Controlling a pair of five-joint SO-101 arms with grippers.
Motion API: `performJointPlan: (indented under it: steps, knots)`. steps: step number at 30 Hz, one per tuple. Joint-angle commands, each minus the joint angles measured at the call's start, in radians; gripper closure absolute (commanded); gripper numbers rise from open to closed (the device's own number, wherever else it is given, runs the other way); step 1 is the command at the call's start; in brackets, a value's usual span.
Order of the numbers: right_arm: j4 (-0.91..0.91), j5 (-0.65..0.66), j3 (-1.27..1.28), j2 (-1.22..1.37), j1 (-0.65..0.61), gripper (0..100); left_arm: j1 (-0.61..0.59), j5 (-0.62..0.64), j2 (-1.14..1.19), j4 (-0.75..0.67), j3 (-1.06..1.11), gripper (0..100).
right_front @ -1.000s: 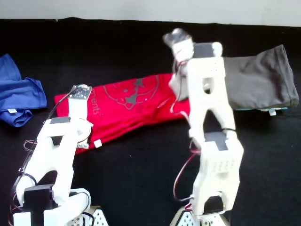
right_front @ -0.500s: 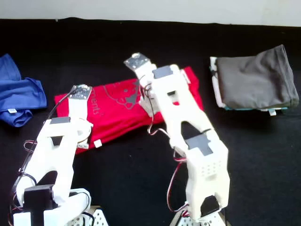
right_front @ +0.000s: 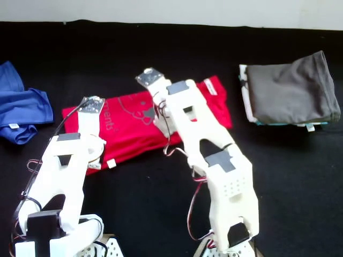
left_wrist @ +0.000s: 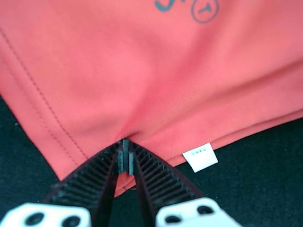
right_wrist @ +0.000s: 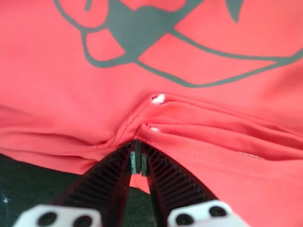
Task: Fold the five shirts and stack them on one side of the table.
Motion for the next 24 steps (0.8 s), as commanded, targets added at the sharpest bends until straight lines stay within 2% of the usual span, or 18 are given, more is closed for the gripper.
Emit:
performJointPlan:
  steps: [1, 5, 13, 15, 17, 20, 24]
  knots:
    - [0.008, -0.005, -0.010, -0.012, -0.002, 99.1, 0.012, 0.005, -0.016, -0.008, 0.001, 99]
    - [0.064, -0.008, -0.062, -0.124, 0.022, 99.1, 0.012, 0.005, -0.019, 0.046, -0.042, 99]
    - [0.223, -0.002, -0.104, -0.349, 0.039, 99.1, 0.007, 0.006, -0.019, 0.333, -0.338, 99]
    - [0.248, -0.002, -0.102, -0.380, 0.039, 99.1, 0.004, 0.006, -0.018, 0.420, -0.420, 96]
    - [0.274, -0.002, -0.102, -0.400, 0.039, 99.1, -0.033, 0.006, -0.013, 0.479, -0.483, 88]
    - [0.320, -0.002, -0.102, -0.418, 0.039, 99.1, -0.159, 0.000, -0.007, 0.457, -0.499, 77]
    - [0.374, 0.000, -0.102, -0.430, 0.039, 99.1, -0.305, 0.000, -0.007, 0.325, -0.460, 76]
